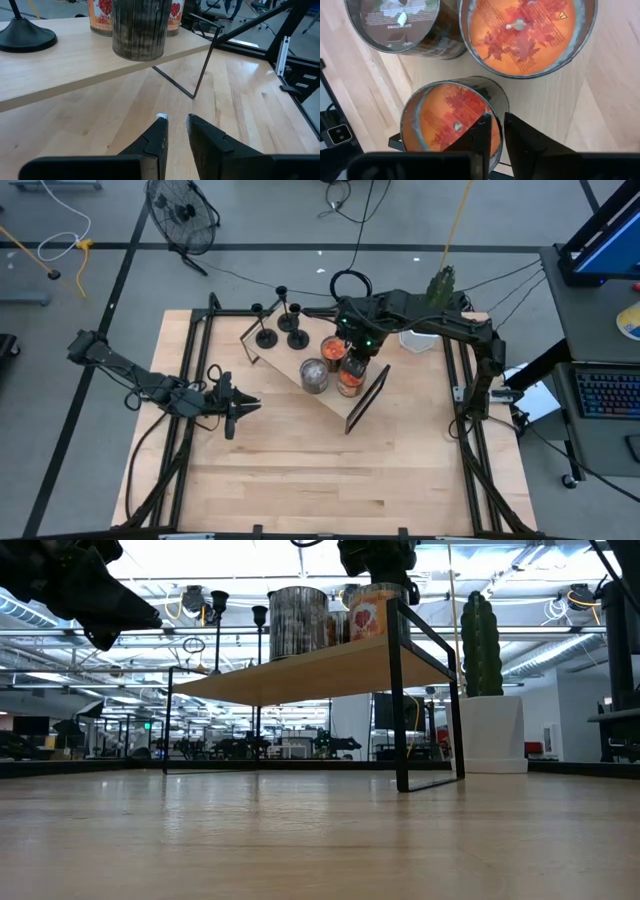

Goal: Pick & Place candle stick holders
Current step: Put the orange scented candle on the shelf

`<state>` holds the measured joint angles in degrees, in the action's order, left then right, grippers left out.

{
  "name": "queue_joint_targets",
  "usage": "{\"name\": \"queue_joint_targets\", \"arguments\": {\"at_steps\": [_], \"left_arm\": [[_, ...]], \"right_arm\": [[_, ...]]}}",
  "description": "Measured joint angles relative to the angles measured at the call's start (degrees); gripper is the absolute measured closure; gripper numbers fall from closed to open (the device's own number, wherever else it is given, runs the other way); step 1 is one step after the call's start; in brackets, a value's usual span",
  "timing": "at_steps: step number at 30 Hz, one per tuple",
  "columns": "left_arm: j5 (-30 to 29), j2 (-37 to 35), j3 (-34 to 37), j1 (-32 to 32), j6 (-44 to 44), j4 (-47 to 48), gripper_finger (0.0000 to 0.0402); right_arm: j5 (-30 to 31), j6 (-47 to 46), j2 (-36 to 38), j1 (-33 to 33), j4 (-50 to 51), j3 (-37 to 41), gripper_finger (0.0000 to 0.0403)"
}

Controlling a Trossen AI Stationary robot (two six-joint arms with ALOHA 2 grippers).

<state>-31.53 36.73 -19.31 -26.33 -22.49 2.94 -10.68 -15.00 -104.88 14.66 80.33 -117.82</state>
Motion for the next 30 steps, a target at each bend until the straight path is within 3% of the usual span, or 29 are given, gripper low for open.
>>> {"name": "queue_joint_targets", "arguments": {"at_steps": [16, 22, 30], "left_arm": [[0.0, 0.01, 0.0, 0.0, 1.23, 0.0, 0.0325], [0.0, 0.02, 0.0, 0.0, 1.03, -0.05, 0.0325], [-0.02, 0.02, 0.0, 0.0, 0.73, -0.11, 0.0325]], "right_arm": [[0.46, -5.47, 5.23, -4.61, 1.9, 0.06, 0.0369], [7.85, -7.39, 8.52, -7.99, 3.04, 0.02, 0.0393], [9.38, -9.8, 9.03, -10.44, 5.89, 5.45, 0.0402]]}}
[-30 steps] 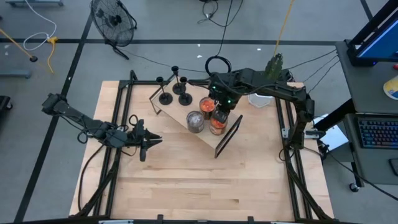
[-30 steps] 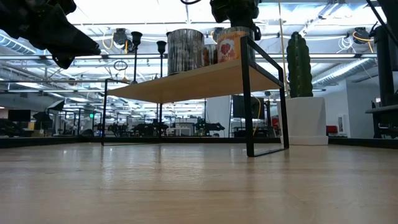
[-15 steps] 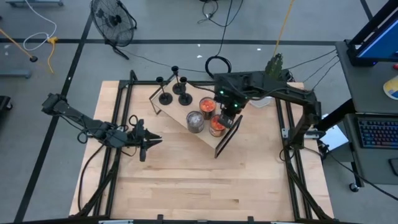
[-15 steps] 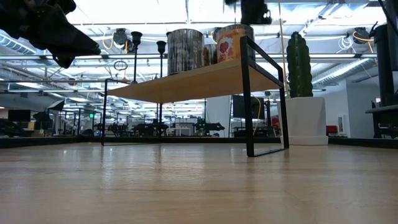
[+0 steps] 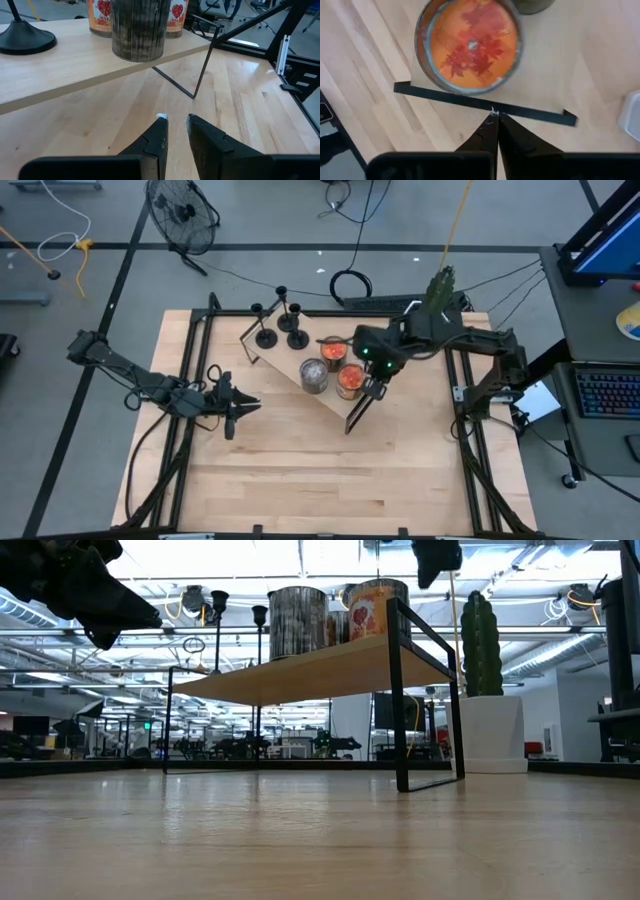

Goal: Pick & Place candle stick holders
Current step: Put the orange scented candle on the shelf

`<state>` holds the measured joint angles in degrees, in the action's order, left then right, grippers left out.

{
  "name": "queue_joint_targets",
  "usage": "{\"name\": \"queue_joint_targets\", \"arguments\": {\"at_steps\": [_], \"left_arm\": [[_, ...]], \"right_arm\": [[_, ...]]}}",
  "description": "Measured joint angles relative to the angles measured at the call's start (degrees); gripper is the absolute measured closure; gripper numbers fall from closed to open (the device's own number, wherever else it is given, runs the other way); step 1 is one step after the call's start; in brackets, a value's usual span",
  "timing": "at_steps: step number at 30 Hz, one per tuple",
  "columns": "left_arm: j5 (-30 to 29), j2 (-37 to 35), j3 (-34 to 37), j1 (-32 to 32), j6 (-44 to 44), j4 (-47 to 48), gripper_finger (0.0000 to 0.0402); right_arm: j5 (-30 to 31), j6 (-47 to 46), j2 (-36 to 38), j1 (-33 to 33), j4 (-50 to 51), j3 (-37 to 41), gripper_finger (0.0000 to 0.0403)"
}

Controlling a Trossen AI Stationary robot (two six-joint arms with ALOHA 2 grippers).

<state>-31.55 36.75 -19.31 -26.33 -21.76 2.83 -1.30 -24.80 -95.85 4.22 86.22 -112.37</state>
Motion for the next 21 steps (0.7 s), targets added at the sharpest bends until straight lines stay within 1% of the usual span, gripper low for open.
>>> {"name": "queue_joint_targets", "arguments": {"at_steps": [5, 8, 10, 13, 21], "left_arm": [[0.0, -0.02, 0.0, 0.0, -0.03, -0.01, 0.0325], [0.0, 0.0, 0.0, 0.0, -0.02, -0.02, 0.0325], [0.0, -0.02, 0.0, 0.0, 0.02, -0.04, 0.0325], [0.0, -0.02, 0.0, 0.0, 0.02, -0.04, 0.0325], [0.0, -0.01, 0.0, 0.0, 0.04, -0.04, 0.0325]], "right_arm": [[-0.3, 0.4, 0.09, -0.21, -3.36, 6.85, 0.0402], [-0.41, 0.4, 0.0, -0.21, -5.03, 9.34, 0.0402], [-1.77, 0.41, 0.13, -0.21, -6.49, 10.45, 0.0402], [-3.05, 0.48, 0.07, -0.21, -9.44, 11.31, 0.0402], [-3.37, 0.59, 0.09, -0.14, -13.49, 11.38, 0.0403]]}}
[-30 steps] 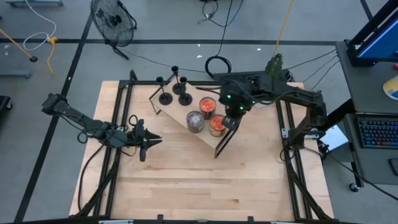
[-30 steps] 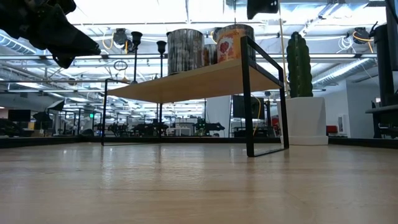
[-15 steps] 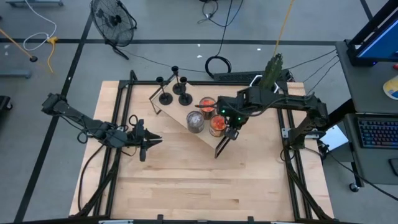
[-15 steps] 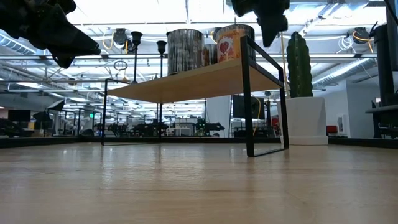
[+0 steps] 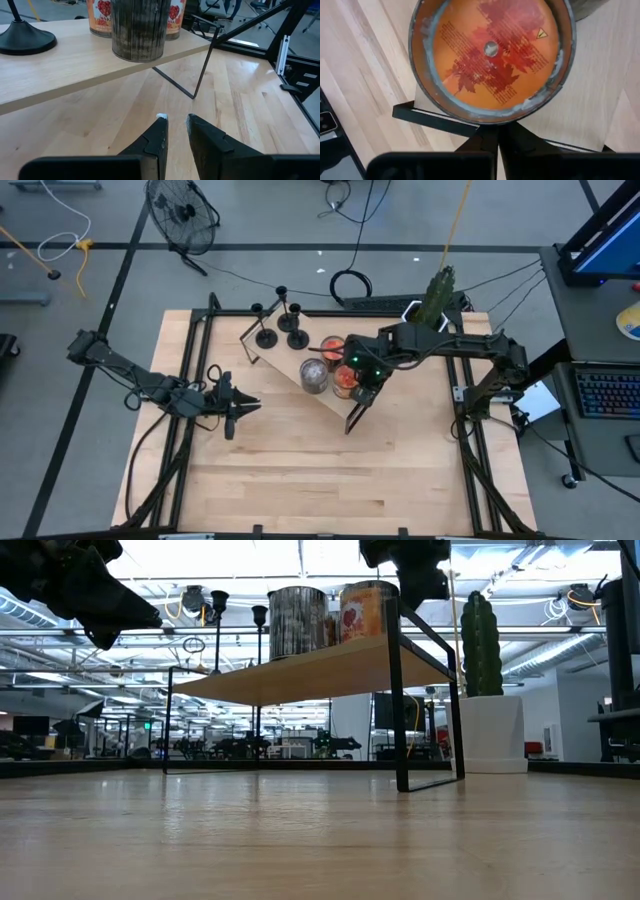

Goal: Pick & Place candle stick holders
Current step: Put the orange scented candle on the shelf, then return to Home Position

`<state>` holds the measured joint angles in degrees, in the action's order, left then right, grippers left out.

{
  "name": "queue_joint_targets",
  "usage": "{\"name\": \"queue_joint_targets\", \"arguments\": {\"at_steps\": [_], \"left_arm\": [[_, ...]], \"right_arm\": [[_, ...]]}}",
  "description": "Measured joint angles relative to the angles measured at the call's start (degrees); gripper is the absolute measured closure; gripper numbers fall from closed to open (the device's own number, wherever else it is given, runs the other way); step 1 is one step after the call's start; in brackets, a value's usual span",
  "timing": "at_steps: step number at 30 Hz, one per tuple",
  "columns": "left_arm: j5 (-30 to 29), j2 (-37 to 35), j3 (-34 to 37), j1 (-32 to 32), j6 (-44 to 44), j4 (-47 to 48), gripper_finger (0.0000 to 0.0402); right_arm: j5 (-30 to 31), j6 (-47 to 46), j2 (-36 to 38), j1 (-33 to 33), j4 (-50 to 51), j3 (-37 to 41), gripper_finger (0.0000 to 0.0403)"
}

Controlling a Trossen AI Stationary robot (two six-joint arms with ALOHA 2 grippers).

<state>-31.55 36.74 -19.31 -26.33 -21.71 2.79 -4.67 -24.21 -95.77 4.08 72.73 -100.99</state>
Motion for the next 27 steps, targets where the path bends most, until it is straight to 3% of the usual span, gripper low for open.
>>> {"name": "queue_joint_targets", "arguments": {"at_steps": [8, 13, 21, 27], "left_arm": [[0.0, -0.01, 0.0, 0.0, -0.04, 0.01, 0.0325], [0.04, -0.01, 0.0, 0.0, -1.53, 0.02, 0.0325], [1.67, -0.01, 0.0, -0.04, -5.08, 0.0, 0.0325], [1.75, 0.01, 0.0, -0.02, -8.76, 0.01, 0.0325]], "right_arm": [[-0.08, -0.03, 0.0, 0.04, -1.6, 0.0, 0.0403], [0.65, -1.73, 1.77, -0.44, 4.25, 0.04, 0.0403], [11.75, -4.04, 11.75, -7.53, 4.0, 0.32, 0.0403], [22.06, -3.64, 23.06, -15.2, -7.3, 9.15, 0.0403]]}}
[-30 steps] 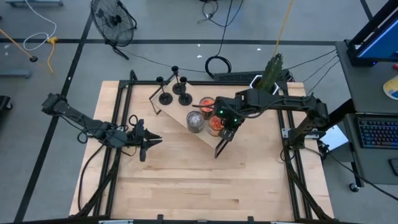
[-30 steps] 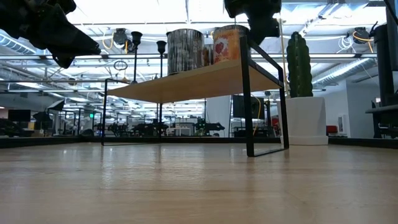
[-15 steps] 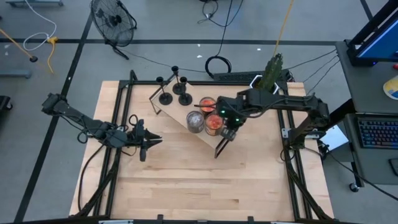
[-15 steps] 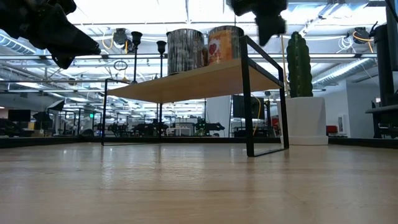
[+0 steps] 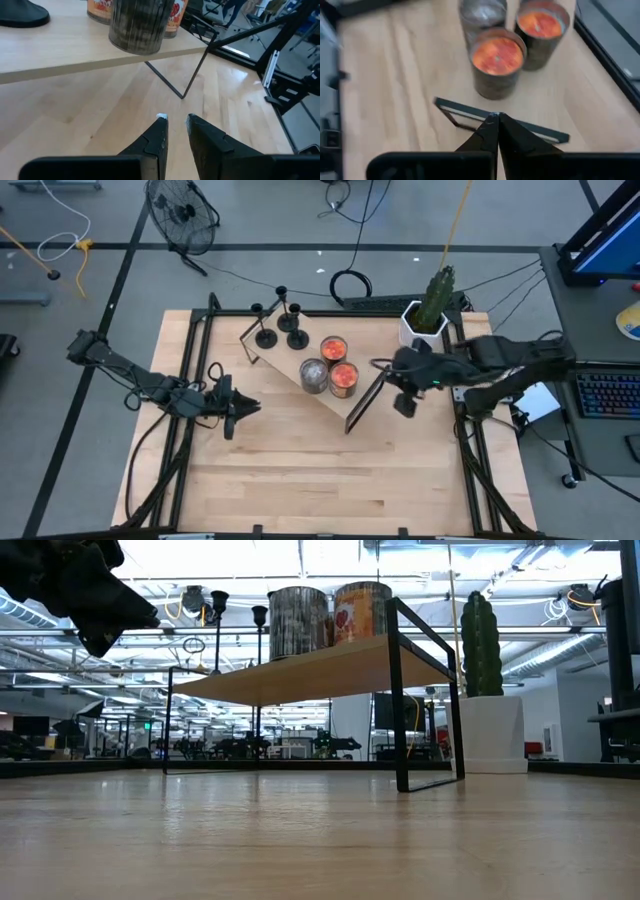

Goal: Pick & Place candle stick holders
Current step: Return to Home Position

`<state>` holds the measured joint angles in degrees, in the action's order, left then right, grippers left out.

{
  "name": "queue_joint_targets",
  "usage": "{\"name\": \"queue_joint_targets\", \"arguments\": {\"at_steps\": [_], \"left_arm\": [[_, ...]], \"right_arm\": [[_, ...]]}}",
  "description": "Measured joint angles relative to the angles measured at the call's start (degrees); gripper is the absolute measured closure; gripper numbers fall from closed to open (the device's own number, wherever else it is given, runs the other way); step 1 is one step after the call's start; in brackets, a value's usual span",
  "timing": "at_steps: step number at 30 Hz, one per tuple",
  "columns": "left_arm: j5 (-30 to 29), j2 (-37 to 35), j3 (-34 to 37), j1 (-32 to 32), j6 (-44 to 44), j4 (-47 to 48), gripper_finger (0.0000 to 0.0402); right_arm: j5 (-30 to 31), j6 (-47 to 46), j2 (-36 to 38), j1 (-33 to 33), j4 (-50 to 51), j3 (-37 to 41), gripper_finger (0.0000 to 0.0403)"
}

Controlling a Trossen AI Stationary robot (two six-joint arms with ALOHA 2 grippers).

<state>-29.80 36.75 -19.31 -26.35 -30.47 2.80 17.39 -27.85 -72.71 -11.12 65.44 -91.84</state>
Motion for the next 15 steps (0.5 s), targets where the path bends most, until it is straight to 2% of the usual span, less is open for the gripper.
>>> {"name": "queue_joint_targets", "arguments": {"at_steps": [8, 11, 15], "left_arm": [[1.44, -0.02, 0.0, 0.02, -1.1, -0.03, 0.0325], [1.44, -0.02, 0.0, 0.01, -1.69, -0.05, 0.0325], [1.32, -0.02, 0.0, 0.02, 2.14, -0.05, 0.0325]], "right_arm": [[0.21, -0.21, 15.53, -6.19, -17.26, 18.98, 0.0398], [-2.56, -0.26, 20.7, -7.42, -22.17, 25.97, 0.0396], [-7.4, -4.62, 26.49, -7.73, -27.79, 34.98, 0.0395]]}}
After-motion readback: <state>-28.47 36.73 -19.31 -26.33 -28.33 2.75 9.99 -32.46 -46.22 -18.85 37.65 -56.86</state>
